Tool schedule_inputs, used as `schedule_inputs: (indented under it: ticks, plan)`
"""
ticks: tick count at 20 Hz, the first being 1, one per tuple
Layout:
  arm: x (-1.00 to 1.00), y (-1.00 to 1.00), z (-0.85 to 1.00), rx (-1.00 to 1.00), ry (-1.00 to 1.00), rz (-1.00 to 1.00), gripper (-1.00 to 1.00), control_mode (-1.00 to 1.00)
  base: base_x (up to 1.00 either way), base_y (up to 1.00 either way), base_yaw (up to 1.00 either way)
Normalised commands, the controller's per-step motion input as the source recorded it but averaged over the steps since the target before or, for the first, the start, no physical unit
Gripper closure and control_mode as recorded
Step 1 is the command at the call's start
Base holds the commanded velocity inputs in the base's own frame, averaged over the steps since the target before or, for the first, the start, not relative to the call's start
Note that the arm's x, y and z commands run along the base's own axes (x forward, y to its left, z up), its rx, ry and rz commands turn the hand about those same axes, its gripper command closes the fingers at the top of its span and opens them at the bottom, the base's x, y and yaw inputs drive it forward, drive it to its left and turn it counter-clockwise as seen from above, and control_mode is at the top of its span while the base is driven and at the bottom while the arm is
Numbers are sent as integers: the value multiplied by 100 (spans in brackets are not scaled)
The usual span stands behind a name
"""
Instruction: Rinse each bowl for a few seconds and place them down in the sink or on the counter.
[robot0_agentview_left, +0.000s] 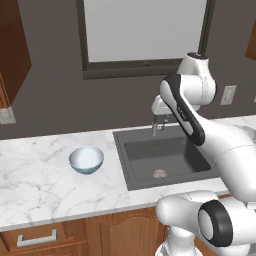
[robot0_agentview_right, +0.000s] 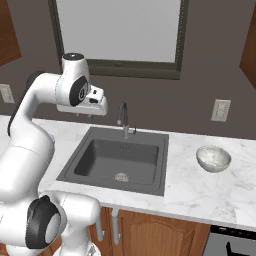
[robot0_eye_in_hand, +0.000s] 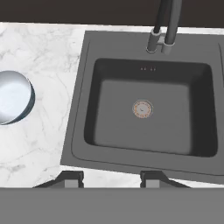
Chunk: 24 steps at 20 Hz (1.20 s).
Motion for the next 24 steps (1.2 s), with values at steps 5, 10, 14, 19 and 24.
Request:
schedule_inputs:
  ticks: [5, 10, 14, 19, 24]
  plan:
    - [-3, 0, 0, 0, 0, 0, -100, -100, 0, 0, 0]
    - [-19, 0, 0, 0, -3, -1, -100, -100, 0, 0, 0]
    - [-22, -5, 0, 0, -6, 0, -100, -100, 0, 0, 0]
    - [-33, -16, 4, 0, -7, 1, -100, -100, 0, 0, 0]
    - [-34, -24, 0, 3, -6, 1, -100, -100, 0, 0, 0]
